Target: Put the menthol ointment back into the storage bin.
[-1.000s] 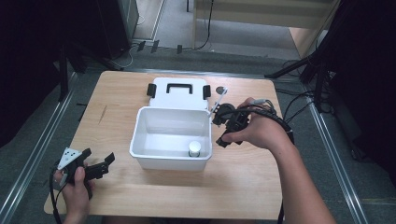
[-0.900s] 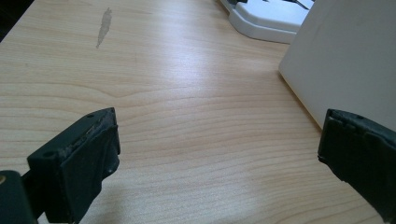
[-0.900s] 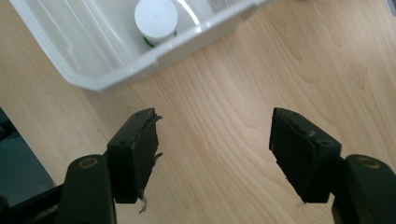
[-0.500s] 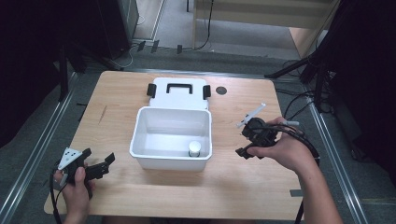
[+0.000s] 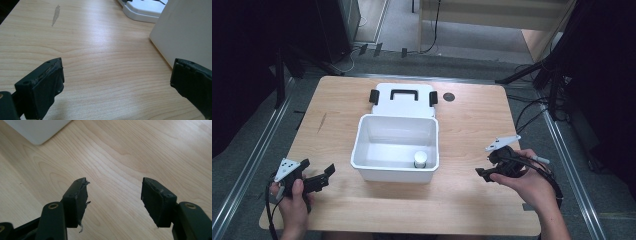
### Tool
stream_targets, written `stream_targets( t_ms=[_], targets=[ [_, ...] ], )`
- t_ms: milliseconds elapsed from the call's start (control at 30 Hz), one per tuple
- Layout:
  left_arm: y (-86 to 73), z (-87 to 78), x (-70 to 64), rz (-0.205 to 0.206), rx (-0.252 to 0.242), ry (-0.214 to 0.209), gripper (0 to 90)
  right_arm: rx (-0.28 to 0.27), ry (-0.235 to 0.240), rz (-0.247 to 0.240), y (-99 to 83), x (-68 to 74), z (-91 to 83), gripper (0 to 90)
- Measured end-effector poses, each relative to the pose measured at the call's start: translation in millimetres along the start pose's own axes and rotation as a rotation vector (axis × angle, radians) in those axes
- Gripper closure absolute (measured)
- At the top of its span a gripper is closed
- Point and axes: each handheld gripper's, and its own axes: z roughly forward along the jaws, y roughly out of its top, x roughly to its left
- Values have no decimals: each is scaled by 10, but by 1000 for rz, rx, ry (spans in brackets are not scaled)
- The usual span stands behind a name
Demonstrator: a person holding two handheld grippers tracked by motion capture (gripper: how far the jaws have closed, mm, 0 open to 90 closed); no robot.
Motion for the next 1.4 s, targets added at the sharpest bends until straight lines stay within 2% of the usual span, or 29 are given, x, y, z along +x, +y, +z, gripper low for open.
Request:
stream_targets(
  t_ms=[433, 667, 767, 967, 1167, 1267, 1300, 1400],
  targets=[
    [-5, -7, -7, 6, -5, 3, 0, -164, -24, 69, -504, 32, 157, 418],
    [-8, -15, -13, 13, -4, 2, 0, -247, -32, 160, -817, 58, 242, 442],
    [-6, -12, -16, 12, -1, 2, 0, -268, -36, 169, -892, 58, 258, 442],
    [-3, -5, -9, 8, 5, -1, 0, -437, -86, 232, -1184, 47, 256, 467],
    [-7, -5, -26, 17, 7, -7, 0, -590, -151, 259, -1426, 56, 261, 492],
    [-9, -6, -36, 26, 10, -8, 0, -617, -155, 287, -1482, 49, 271, 500],
    [-10, -4, -47, 30, 11, -9, 0, -645, -138, 346, -1524, 33, 297, 501],
    [-10, 0, -49, 26, 15, -14, 0, -657, -141, 424, -1552, 31, 342, 505]
  ],
)
